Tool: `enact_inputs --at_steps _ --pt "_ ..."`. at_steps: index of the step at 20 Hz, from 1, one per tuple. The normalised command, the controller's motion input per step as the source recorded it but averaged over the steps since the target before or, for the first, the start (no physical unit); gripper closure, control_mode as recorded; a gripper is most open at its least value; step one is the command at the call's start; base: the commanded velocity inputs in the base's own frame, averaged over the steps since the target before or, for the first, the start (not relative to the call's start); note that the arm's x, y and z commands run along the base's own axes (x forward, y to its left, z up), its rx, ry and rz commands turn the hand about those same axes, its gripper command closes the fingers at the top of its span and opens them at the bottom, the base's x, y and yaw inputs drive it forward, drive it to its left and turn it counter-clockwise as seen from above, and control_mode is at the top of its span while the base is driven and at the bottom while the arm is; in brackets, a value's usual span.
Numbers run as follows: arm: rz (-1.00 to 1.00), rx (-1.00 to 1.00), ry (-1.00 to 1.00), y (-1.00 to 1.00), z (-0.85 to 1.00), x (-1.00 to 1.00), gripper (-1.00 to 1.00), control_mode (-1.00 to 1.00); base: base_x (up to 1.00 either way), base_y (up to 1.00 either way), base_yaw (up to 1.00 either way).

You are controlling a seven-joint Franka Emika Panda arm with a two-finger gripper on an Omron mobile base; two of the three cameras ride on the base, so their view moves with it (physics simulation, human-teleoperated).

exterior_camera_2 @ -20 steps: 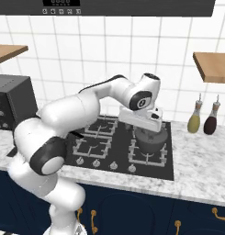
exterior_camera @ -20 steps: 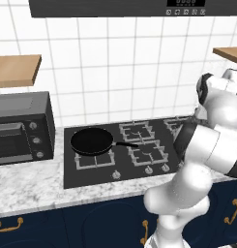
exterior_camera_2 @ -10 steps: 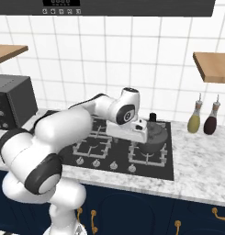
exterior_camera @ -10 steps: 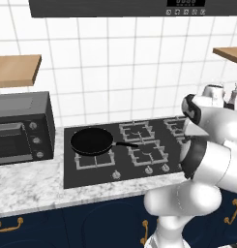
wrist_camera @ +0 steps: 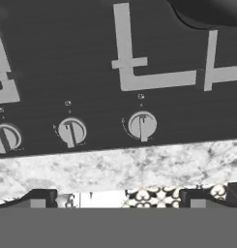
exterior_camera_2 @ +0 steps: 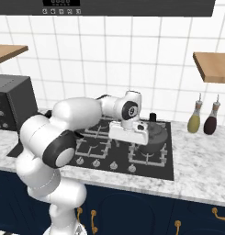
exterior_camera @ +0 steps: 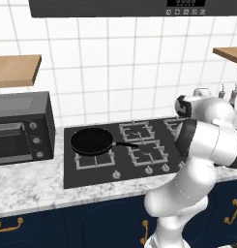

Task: Pick the kettle from the counter and place it on a stove burner. Then turn the burner on.

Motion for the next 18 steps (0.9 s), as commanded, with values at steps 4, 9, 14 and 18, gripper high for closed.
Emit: enact_inputs --at_steps 4,9,14,18 --pt "0.0 0.03 -0.21 -0.1 -0.25 -0.46 -1.0 -1.0 0.0 0.0 0.0" --pt "0.0 0.0 -0.06 -0.04 -0.4 -0.04 -1.0 -1.0 0.0 0.0 0.0" --pt "0.0 0.0 -0.02 0.0 -0.41 0.0 -1.0 -1.0 0.0 0.0 0.0" --pt "0.0 0.0 -0.04 -0.04 -0.33 -0.16 -1.0 -1.0 0.0 0.0 0.0"
